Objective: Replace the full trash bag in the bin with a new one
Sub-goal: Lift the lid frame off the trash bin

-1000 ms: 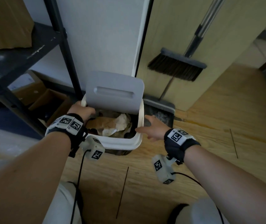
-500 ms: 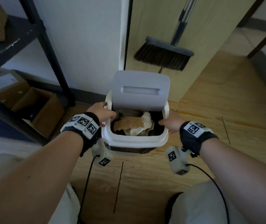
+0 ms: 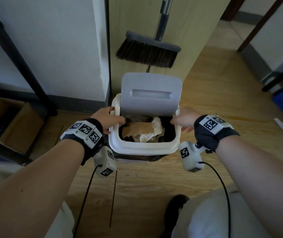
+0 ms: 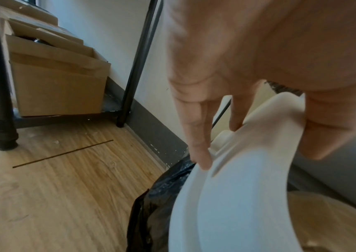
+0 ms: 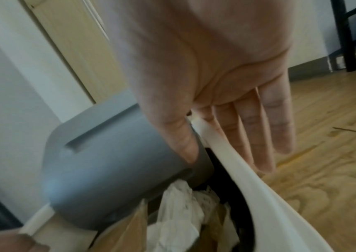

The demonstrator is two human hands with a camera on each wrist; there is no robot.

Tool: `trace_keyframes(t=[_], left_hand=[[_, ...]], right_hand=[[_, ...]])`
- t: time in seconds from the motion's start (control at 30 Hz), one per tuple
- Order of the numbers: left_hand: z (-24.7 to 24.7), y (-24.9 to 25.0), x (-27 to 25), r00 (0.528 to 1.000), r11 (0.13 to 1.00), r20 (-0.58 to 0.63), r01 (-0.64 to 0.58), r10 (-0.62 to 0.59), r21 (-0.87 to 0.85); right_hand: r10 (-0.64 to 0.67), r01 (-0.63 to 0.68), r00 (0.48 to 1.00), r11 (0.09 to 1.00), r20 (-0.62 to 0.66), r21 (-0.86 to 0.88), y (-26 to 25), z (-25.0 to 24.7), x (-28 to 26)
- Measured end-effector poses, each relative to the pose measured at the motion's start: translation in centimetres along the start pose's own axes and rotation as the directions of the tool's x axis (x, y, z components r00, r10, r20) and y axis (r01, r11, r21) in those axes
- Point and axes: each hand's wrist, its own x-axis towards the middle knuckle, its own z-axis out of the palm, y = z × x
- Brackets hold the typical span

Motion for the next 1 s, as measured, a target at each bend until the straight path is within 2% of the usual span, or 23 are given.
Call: trace_keyframes(t=[0.13, 0.2, 0.3, 0.43, 0.53, 0.63, 0.77, 1.0], left_hand=[[-0.2, 0.2, -0.2, 1.0, 0.999, 0.023, -0.016, 0.015, 0.048], [-0.5, -0.1, 0.1, 0.999, 0.997, 0.038, -0.04, 0.038, 0.066], [-0.8, 0.4, -0.6, 0.997, 0.991, -0.004, -0.078, 0.079, 0.108], [-1.2, 0.8, -1.2, 0.99, 0.992, -0.123, -0.061, 0.074, 0.111], [-1.5, 0.3, -1.2, 0.992, 0.971, -0.085, -0.076, 0.098, 0.228], [-1.5, -0.4, -0.9, 0.998, 0.959, -0.002, -0.066, 0.069, 0.276], [-1.1, -0.9, -0.7, 0.998, 0.978, 0.054, -0.023, 0.012, 0.207], [-1.0, -1.8, 0.1, 0.996, 0.982, 0.072, 0.03, -0.044, 0.186]], right_hand=[[-0.033, 0.0, 0.989, 0.975, -0.143, -0.224, -0.7, -1.5, -0.7], [-0.04, -0.015, 0.979, 0.964, -0.201, -0.267, -1.0, -1.9, -1.3], [-0.077, 0.054, 0.986, 0.987, -0.149, -0.151, -2.1, -1.5, -1.8], [-0.265, 0.262, 0.96, 0.964, -0.088, -0.044, -4.6, 1.0, -3.1], [-0.356, 0.355, 0.934, 0.935, -0.036, -0.017, -6.4, 3.3, -3.8], [-0.386, 0.386, 0.923, 0.922, 0.003, 0.03, -7.9, 5.2, -3.6], [-0.395, 0.391, 0.918, 0.912, 0.013, 0.127, -10.2, 6.8, -3.1], [-0.419, 0.419, 0.908, 0.9, -0.032, 0.116, -12.3, 7.6, -2.3]])
